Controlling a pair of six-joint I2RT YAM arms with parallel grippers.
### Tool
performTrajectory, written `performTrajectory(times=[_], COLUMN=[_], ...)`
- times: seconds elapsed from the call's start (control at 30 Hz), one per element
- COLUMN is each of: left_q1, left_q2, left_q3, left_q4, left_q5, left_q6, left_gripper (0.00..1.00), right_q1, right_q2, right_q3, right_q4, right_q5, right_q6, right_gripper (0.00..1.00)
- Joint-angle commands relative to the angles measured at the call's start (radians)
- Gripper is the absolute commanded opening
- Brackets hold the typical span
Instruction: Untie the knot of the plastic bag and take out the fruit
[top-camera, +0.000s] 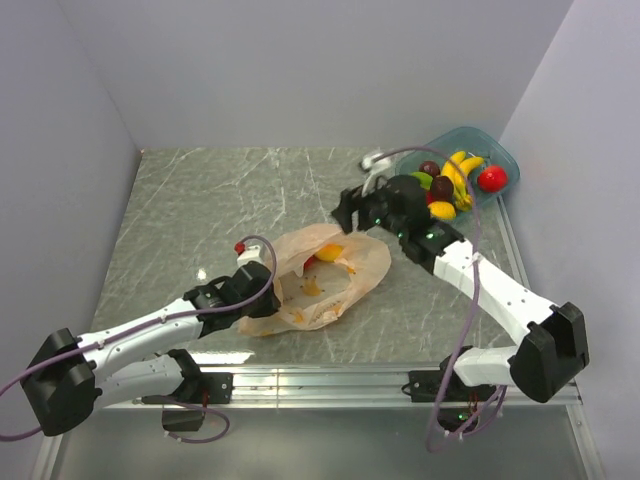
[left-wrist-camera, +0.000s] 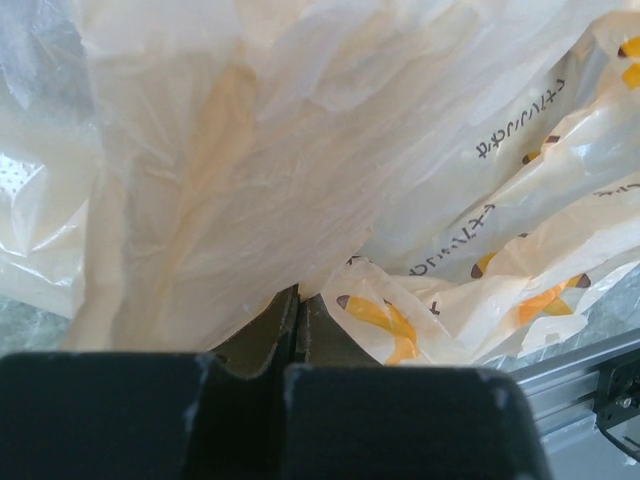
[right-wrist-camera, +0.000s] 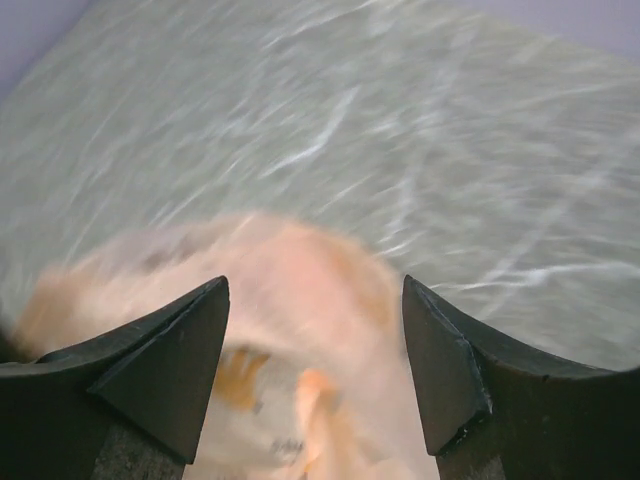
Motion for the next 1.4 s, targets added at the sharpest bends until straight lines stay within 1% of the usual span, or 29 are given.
performTrajectory(times=[0.0,0.07,0.17,0.3,0.43,0.57,0.67,0.77,0.93,1.0,1.23,1.33,1.37], left_q1=[0.001,0.001,0.001,0.001,0.002,0.004,0.005,0.007,0.010,0.011,0.013,0.013,0.014], left_q2=[-0.023,-0.025,-0.015,0.006,0.028,0.046,0.058,0.060,0.058,0.060,0.063,0.069,0.069], left_q3=[0.066,0.081,0.118,0.181,0.213,0.232,0.236,0.239,0.241,0.238,0.229,0.230,0.229], left_q4=[-0.023,-0.030,-0.055,-0.090,-0.112,-0.113,-0.104,-0.098,-0.099,-0.096,-0.087,-0.087,-0.087], left_q5=[-0.045,-0.057,-0.084,-0.123,-0.160,-0.167,-0.157,-0.147,-0.143,-0.144,-0.138,-0.137,-0.137], left_q6=[-0.007,-0.003,0.006,0.020,0.033,0.040,0.045,0.048,0.052,0.051,0.051,0.052,0.052], left_gripper=[0.00,0.01,0.01,0.00,0.01,0.01,0.01,0.01,0.01,0.01,0.01,0.01,0.01], right_q1=[0.099,0.168,0.210,0.277,0.288,0.290,0.290,0.290,0.290,0.291,0.294,0.296,0.294], right_q2=[-0.008,0.010,0.069,0.173,0.271,0.358,0.394,0.461,0.512,0.544,0.636,0.659,0.658], right_q3=[-0.043,-0.060,-0.060,-0.020,0.033,0.053,0.063,0.090,0.104,0.122,0.164,0.156,0.149], right_q4=[-0.074,-0.097,-0.121,-0.135,-0.111,-0.010,0.055,0.109,0.185,0.178,0.141,0.141,0.144], right_q5=[-0.119,-0.127,-0.156,-0.132,-0.043,0.031,0.063,0.069,0.050,0.027,0.028,0.033,0.033], right_q6=[-0.146,-0.179,-0.222,-0.268,-0.263,-0.246,-0.223,-0.211,-0.186,-0.183,-0.166,-0.160,-0.156], right_gripper=[0.76,0.76,0.76,0.76,0.76,0.80,0.83,0.85,0.86,0.86,0.84,0.82,0.79])
